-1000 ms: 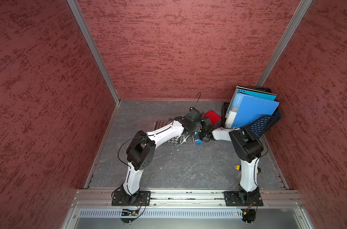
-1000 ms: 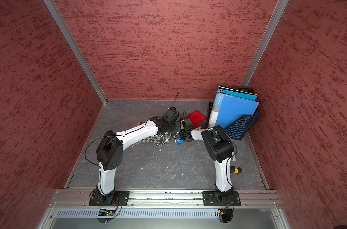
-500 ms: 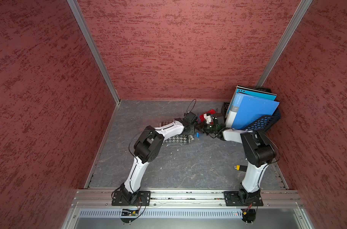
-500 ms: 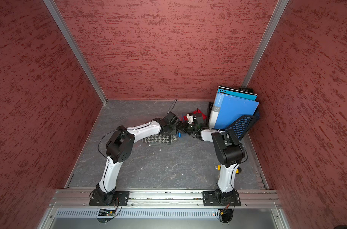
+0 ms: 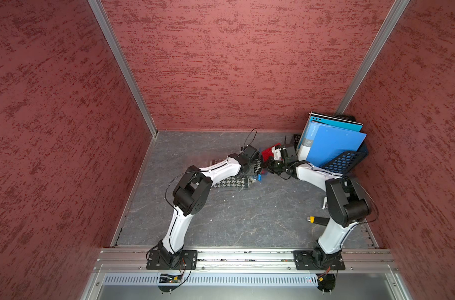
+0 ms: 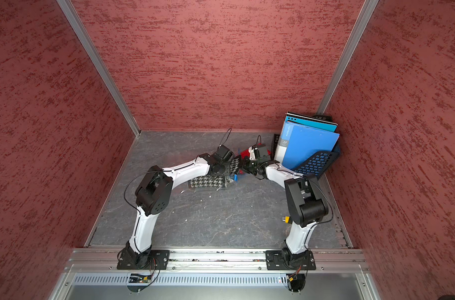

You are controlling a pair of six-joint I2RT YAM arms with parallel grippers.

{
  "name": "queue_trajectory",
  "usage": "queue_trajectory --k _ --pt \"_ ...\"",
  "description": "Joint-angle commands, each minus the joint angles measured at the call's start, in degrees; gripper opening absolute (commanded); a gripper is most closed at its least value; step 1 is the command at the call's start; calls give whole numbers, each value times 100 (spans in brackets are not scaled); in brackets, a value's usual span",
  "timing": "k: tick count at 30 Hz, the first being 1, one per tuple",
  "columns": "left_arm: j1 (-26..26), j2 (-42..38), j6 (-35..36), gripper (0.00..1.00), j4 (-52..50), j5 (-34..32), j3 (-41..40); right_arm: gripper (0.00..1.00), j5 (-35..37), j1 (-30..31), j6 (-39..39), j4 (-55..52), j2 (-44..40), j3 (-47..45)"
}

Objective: Take the scarf out of the vacuum bag
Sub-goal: Take out the scarf from the vacuum bag.

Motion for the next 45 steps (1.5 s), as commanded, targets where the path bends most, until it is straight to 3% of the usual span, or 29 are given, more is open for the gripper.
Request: queue_trajectory --k 1,7,10,12,16,20,23,25,29,30,34,45 --pt "54 -83 57 0 -498 -260 83 0 870 -60 -405 -537 -319 194" --pt "188 -536 -77 0 -535 -372 21 0 1177 -57 -515 -892 -415 244" --pt "267 -881 -129 23 -401 -393 -145 0 1237 -60 -560 -943 -371 256" --pt "332 -1158 -176 26 -289 -446 -334 0 1221 -55 -555 -947 -321 271" --pt "620 -1694 -249 44 -486 -656 -550 0 1335 -59 -588 -1039 -320 278" --pt "943 -1957 -273 48 -894 -666 -671 0 1172 -55 -573 -983 -211 291" --pt "1104 -1809 -398 47 -1045 -450 -792 0 1031 -58 -496 -837 -118 244" --pt "1149 -1795 -533 40 -1065 -586 -983 0 945 -59 -472 -758 -59 226" --pt "1600 -1764 -1131 3 -1151 -595 -1457 0 848 -51 -463 -732 15 243" --pt "1720 -1748 -1235 0 -1073 -488 -1595 0 830 -47 -458 -732 22 243" --pt "2160 -1647 -1548 0 -478 5 -2122 0 739 -42 -485 -749 13 269" --pt "3177 -774 -1826 0 123 733 -2410 0 648 -35 -672 -1101 -119 414"
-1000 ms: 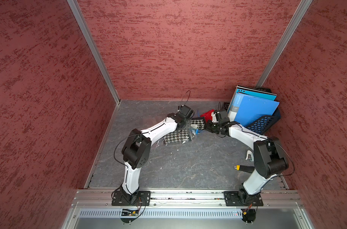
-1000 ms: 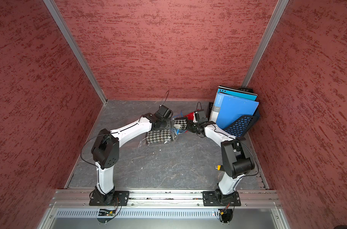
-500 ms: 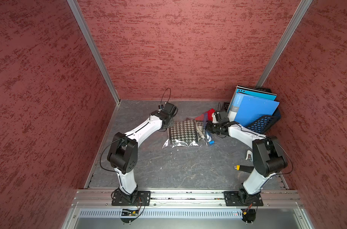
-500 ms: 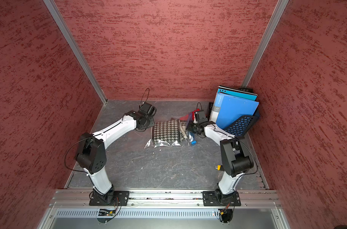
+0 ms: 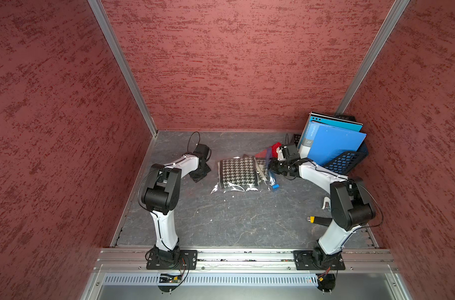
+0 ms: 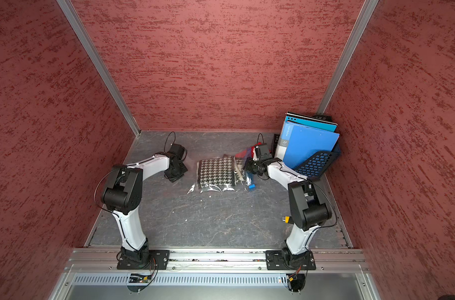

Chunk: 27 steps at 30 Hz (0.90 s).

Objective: Take the scarf out of the vacuum bag
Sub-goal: Take out the scarf from the vacuum bag.

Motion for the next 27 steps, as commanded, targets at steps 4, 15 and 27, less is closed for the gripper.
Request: queue_trajectory --k 4,15,27 --pt "283 430 -180 0 105 191 -49 0 15 -9 -204 -275 -166 231" --pt "1045 186 66 0 -631 -129 3 0 524 -4 -257 -706 -244 320" --pt "1585 455 348 0 -1009 -362 482 0 1109 -27 -406 -1335 -244 425"
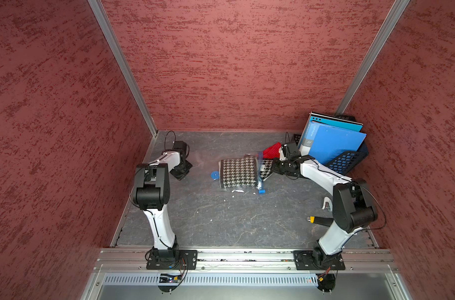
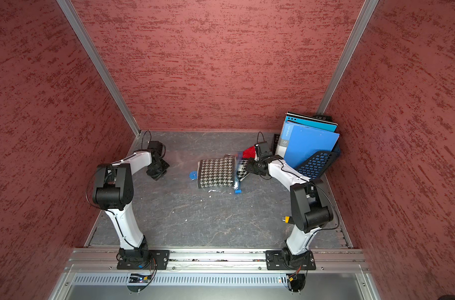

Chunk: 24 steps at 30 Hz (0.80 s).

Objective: Take the scarf out of the vacuum bag
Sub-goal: Take out the scarf from the vacuum bag.

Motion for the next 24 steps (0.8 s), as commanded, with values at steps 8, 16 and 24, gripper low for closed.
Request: queue_trajectory --k 8,16,24 --pt "110 379 231 0 -679 -195 531 1 853 -34 -178 -985 -90 96" --pt "-1532 -7 47 0 -721 138 714 66 -1710 -47 420 1687 -13 -884" --pt "-2474 472 -183 0 -839 152 1348 67 -1975 -47 574 2435 263 -991"
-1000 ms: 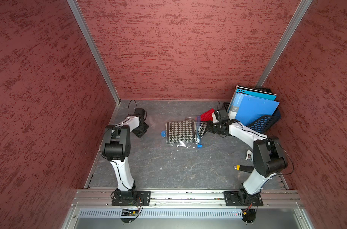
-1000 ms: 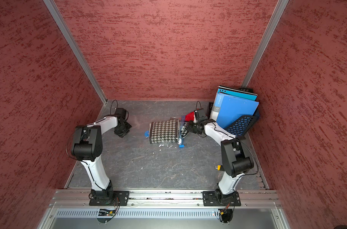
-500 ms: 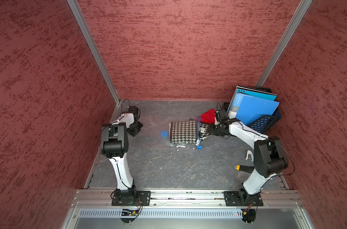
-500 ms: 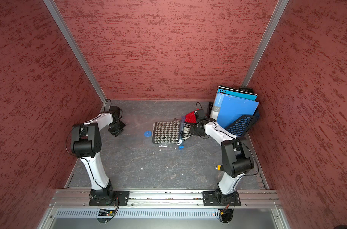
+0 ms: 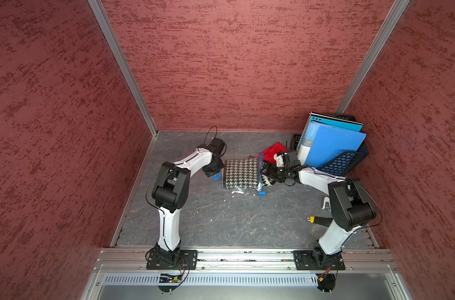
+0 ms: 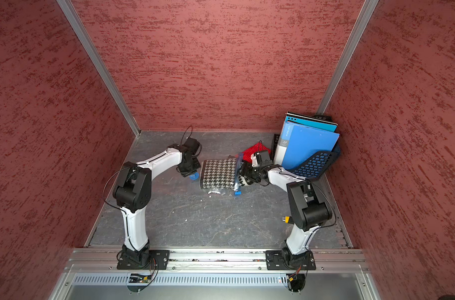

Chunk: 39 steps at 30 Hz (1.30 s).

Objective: Take the scarf out of the vacuum bag
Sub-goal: Take out the scarf from the vacuum bag.

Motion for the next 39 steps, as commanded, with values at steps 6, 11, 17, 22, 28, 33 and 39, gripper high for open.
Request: queue_trajectory --k 6,11,17,22,28,33,39 --pt "199 316 -105 0 -294 -395 148 48 501 -19 -360 -392 126 368" --pt "295 492 -84 0 -299 -441 180 48 304 -8 -339 -380 333 439" --pt "393 751 -84 0 -198 -296 159 50 86 72 -339 -260 510 467" --pt "402 852 -81 0 -191 -254 176 50 0 130 -362 -238 644 503" --pt "415 923 -72 0 -157 -225 123 51 -376 262 -253 114 692 485" --pt "405 915 -69 0 -161 -234 102 51 -562 340 -133 345 831 553" --pt "441 837 -63 0 -191 -267 57 41 -560 471 -51 463 1335 896"
